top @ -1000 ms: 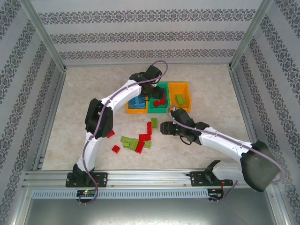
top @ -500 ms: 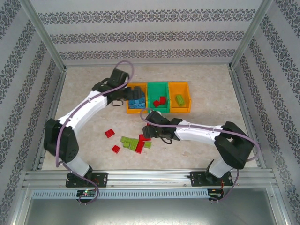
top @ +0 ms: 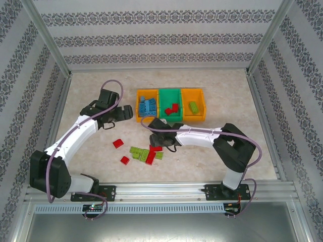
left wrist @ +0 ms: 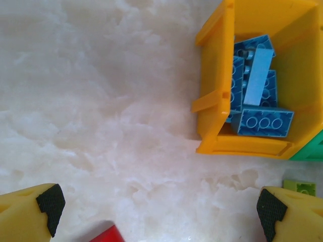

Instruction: Sort the legos into containers by color

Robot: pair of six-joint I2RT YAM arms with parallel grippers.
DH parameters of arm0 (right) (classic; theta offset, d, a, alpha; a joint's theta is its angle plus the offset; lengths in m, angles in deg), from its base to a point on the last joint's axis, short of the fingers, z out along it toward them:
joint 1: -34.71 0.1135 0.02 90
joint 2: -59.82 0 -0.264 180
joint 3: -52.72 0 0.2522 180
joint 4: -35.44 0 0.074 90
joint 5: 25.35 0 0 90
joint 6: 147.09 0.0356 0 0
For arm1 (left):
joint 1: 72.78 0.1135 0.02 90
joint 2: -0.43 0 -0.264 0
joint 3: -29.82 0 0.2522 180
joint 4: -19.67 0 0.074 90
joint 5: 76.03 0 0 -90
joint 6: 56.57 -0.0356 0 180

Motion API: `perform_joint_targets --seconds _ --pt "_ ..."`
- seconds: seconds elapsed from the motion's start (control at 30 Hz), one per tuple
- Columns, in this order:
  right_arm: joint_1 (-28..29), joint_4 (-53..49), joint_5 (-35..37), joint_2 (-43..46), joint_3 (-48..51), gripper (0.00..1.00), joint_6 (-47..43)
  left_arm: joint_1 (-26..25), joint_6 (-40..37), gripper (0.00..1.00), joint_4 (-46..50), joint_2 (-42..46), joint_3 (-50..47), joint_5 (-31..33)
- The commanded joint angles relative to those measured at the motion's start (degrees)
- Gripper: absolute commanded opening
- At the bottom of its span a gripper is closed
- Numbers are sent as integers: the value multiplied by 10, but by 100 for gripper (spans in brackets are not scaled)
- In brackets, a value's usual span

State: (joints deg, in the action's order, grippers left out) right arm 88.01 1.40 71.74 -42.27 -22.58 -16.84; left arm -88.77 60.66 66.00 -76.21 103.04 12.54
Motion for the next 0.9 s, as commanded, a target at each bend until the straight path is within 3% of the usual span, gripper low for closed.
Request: perform_joint_targets --seconds 0.0,0.3,0.47,0.67,0.87 --pt "6 -29 17 -20 -26 58 3 4 -7 99 16 20 -26 19" --pt "5 -60 35 -55 -59 48 0 8 -3 99 17 44 -58 25" --pt "6 -65 45 -60 -68 32 0 8 -4 99 20 47 -62 28" --pt "10 -62 52 -23 -51 24 3 8 -6 99 25 51 -70 39" --pt "11 -51 45 45 -27 23 -5 9 -7 99 34 55 -77 55"
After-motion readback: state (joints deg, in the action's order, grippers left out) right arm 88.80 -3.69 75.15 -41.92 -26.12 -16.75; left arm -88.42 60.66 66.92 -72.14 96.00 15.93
